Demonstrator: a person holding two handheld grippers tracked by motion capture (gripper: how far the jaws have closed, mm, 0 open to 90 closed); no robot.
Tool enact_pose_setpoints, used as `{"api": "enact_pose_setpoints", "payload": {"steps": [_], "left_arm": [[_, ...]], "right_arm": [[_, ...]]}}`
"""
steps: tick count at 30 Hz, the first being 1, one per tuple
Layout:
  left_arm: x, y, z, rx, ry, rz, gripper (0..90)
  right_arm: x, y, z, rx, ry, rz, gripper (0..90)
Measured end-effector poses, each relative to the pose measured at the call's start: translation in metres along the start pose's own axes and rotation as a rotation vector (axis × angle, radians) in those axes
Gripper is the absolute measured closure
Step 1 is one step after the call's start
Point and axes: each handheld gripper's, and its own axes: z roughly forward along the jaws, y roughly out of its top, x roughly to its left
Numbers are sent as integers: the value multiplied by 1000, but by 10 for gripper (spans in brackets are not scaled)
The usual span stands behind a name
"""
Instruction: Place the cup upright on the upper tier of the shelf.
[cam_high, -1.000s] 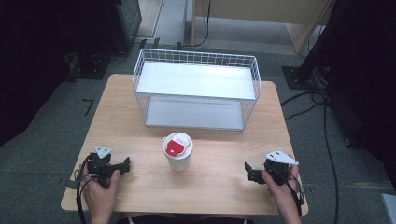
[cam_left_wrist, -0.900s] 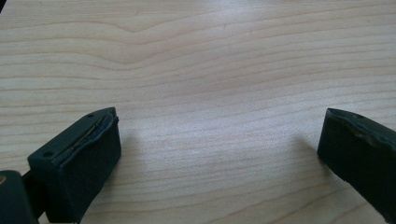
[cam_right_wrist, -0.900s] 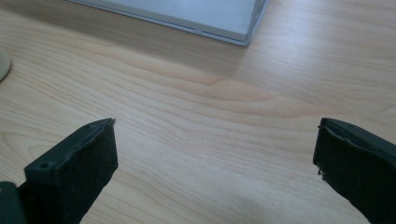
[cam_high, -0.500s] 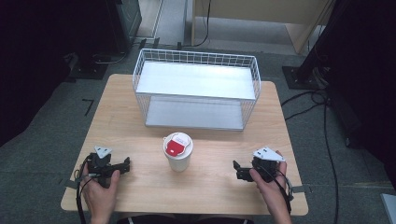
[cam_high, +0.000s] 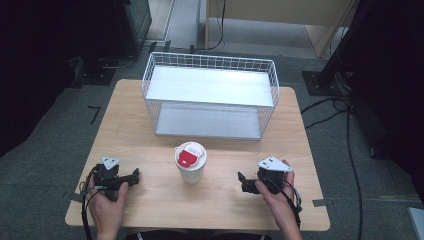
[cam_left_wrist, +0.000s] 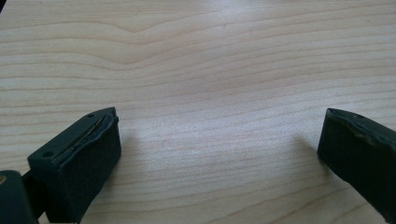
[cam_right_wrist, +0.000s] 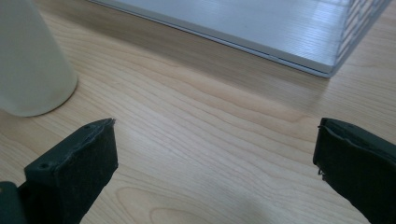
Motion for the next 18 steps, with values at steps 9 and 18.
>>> {"api": "enact_pose_setpoints", "payload": {"steps": [9,18], "left_arm": [[0,0,0,0,0,0,0],[0,0,0,0,0,0,0]], "right_arm": [[14,4,7,-11,24,-11,0],[32,8,17,-13,62,-24,0]]}}
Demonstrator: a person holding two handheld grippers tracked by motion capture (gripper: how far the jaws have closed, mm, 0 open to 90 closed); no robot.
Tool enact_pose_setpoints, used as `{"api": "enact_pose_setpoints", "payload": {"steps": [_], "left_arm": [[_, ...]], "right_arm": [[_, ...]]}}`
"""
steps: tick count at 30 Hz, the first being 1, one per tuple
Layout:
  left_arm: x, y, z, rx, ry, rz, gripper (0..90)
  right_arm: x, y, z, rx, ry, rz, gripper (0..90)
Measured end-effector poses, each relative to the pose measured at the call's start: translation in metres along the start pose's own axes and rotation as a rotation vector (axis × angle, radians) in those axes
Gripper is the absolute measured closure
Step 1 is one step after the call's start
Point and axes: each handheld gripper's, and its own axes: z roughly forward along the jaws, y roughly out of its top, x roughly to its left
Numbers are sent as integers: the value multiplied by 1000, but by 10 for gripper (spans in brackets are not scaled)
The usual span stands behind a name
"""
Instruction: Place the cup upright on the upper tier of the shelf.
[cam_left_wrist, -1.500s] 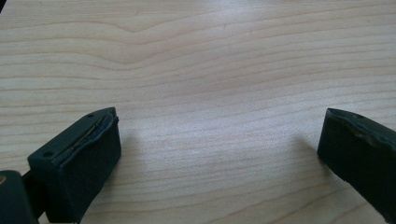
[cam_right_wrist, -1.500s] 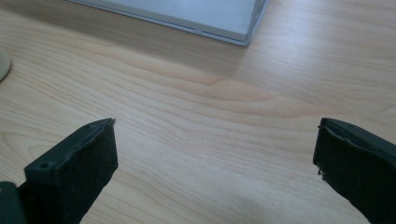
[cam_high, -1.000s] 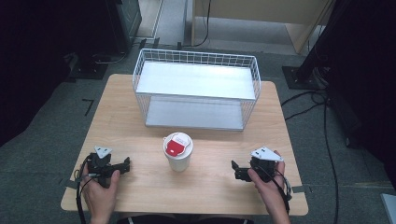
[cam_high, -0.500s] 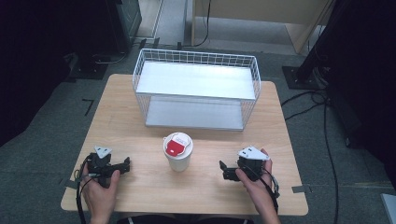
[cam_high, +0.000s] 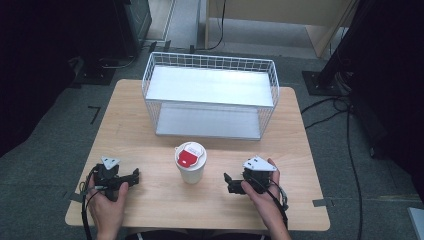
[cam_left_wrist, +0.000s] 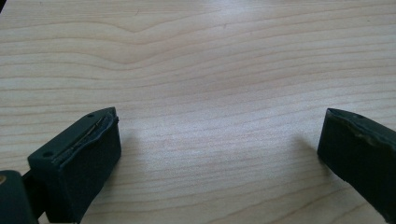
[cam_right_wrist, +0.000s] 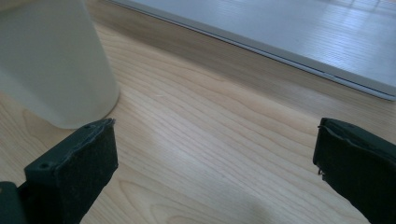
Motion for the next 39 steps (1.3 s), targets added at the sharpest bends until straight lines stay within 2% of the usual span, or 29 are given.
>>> {"api": "enact_pose_setpoints", "payload": {"steps": [9,19,23,28,34,39], "left_arm": [[0,0,0,0,0,0,0],[0,0,0,0,0,0,0],[0,0,0,0,0,0,0],[0,0,0,2,0,1,0],[0,0,0,2,0,1,0],[0,0,0,2,0,1,0]], "right_arm": [[17,4,10,-8,38,-19,0],[31,8,18,-24,67,-18,2],[37,10,22,-47,60,-22,65],[47,12,27,-60,114,-23,66],[55,14,31,-76,142,-13,66],[65,12,36,-89,202,-17,60]]}}
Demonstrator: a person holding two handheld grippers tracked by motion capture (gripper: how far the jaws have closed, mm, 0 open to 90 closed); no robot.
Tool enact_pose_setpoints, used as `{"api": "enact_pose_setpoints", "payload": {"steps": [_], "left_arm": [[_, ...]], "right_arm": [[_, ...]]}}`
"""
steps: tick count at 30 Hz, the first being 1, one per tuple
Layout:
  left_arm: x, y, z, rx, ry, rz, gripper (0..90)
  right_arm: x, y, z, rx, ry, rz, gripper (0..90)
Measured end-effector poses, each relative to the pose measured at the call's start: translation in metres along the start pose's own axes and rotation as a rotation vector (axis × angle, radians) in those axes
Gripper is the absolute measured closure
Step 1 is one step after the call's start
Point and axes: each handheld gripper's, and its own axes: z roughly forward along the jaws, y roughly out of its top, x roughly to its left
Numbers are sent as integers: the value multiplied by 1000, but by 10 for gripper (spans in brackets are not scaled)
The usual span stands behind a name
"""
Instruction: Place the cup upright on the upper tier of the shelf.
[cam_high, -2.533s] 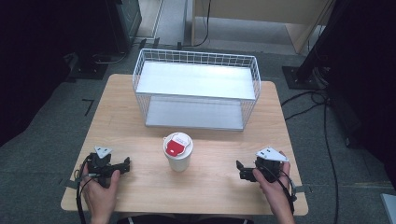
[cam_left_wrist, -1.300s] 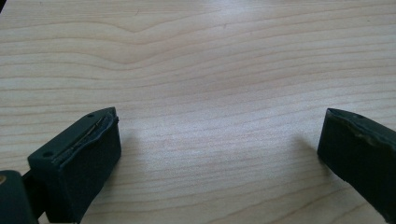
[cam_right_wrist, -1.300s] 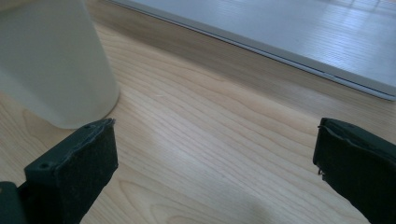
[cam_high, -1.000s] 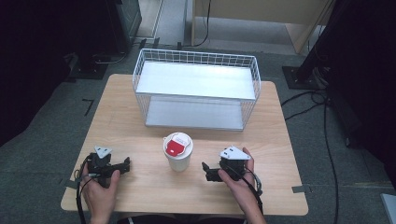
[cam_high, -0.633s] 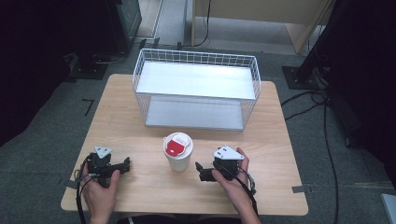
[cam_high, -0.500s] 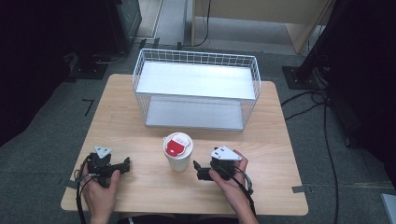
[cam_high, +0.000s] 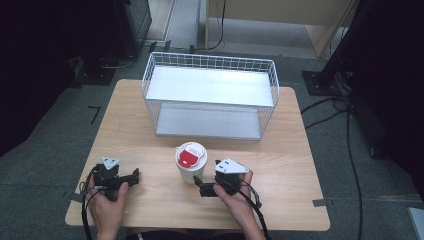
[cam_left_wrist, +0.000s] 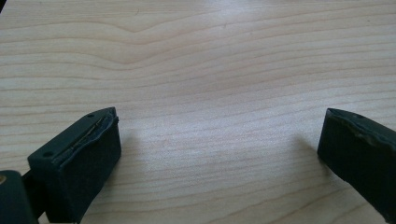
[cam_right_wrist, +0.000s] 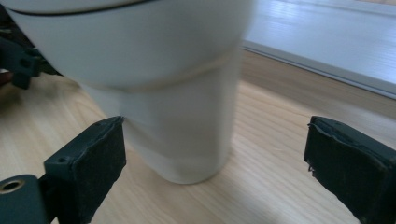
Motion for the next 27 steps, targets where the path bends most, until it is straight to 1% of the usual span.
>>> {"api": "enact_pose_setpoints", "payload": {"steps": [1,10,19,25,26,27], "left_arm": [[0,0,0,0,0,0,0],[0,0,0,0,0,-1,0],[0,0,0,0,0,-1,0],[0,0,0,0,0,-1,0],[0,0,0,0,0,-1,0],[0,0,0,0,0,-1,0]], "right_arm": [[2,0,1,-3,-8,-3,61],[11,-1,12,-20,22,5,62],[19,1,24,-47,5,13,80],[20,-1,32,-59,3,23,81],[21,-2,36,-74,3,23,81],[21,-2,36,-74,3,23,81]]}}
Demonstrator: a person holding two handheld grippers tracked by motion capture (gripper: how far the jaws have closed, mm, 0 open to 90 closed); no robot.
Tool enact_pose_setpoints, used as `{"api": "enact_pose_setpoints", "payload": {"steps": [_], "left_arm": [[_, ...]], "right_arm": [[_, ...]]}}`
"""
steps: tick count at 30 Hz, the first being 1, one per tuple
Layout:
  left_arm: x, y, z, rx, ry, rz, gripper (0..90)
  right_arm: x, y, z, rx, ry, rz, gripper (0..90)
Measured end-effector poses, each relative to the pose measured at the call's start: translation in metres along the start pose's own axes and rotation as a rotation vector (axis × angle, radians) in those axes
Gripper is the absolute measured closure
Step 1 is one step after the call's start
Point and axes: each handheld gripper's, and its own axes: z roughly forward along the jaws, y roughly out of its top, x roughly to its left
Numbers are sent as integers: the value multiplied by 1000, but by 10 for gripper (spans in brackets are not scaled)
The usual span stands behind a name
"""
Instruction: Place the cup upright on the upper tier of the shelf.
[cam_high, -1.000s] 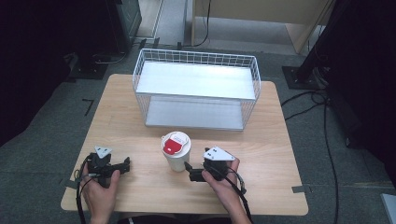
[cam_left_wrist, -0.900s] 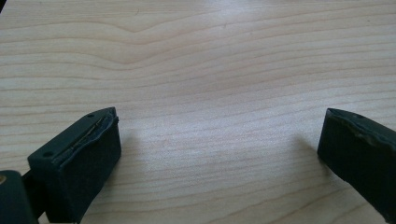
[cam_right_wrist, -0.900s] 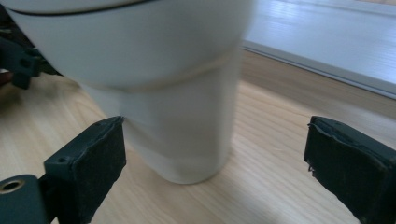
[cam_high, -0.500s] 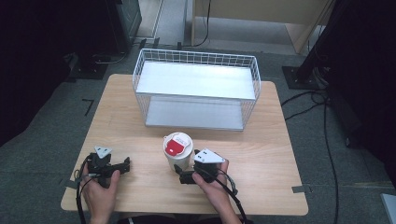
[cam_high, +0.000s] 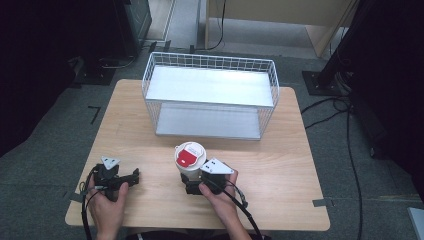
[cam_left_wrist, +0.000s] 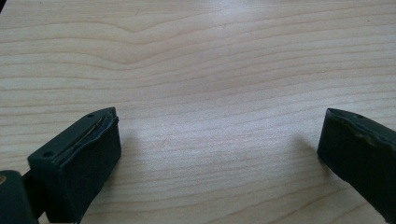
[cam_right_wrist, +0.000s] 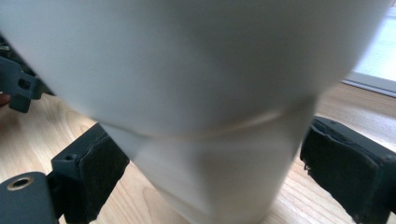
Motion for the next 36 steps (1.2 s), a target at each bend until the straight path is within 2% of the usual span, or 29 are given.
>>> {"api": "enact_pose_setpoints", "payload": {"steps": [6,13,17,26,29,36], "left_arm": [[0,0,0,0,0,0,0],[0,0,0,0,0,0,0],[0,0,0,0,0,0,0],[0,0,0,0,0,0,0],[0,0,0,0,0,0,0],[0,0,0,0,0,0,0]], "right_arm": [[3,0,8,-44,-4,13,80],[5,0,11,-103,-9,-10,80],[7,1,11,-127,-9,-10,80],[7,2,9,-180,-1,-45,80],[7,1,7,-208,17,-36,81],[7,1,4,-241,20,-8,84]]}}
